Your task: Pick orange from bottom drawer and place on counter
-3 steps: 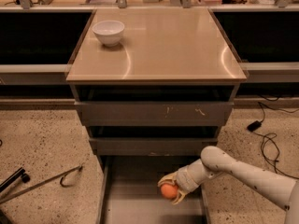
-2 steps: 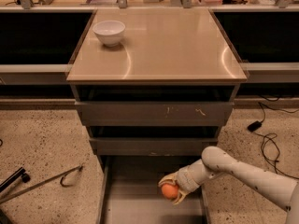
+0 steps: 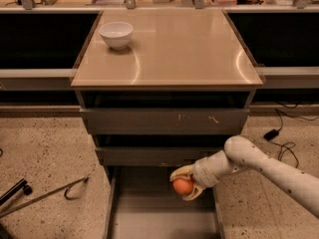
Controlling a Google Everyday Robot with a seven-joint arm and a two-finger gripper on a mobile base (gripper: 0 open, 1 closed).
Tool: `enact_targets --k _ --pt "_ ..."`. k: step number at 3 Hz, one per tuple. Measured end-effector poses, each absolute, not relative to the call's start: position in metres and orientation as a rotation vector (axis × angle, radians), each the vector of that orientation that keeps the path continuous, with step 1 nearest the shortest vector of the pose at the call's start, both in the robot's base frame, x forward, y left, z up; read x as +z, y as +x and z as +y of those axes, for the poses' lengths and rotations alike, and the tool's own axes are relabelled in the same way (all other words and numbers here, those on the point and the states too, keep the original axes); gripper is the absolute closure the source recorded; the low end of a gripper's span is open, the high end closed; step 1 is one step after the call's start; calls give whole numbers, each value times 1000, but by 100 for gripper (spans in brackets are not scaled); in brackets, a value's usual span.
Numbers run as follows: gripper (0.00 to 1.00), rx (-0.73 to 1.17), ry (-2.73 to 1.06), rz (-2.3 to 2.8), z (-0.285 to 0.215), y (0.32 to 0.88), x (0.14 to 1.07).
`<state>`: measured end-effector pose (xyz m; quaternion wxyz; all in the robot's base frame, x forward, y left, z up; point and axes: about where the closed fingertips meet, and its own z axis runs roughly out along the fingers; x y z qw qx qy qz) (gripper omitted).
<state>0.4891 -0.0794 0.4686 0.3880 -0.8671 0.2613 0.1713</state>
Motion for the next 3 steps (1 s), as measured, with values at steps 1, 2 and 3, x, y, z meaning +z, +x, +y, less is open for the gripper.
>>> enact_targets --k 1,2,3 --pt "100 285 -2117 525 -88 484 580" --pt "100 214 -2072 458 -107 465 673" --pt "100 213 -2072 457 -107 465 673"
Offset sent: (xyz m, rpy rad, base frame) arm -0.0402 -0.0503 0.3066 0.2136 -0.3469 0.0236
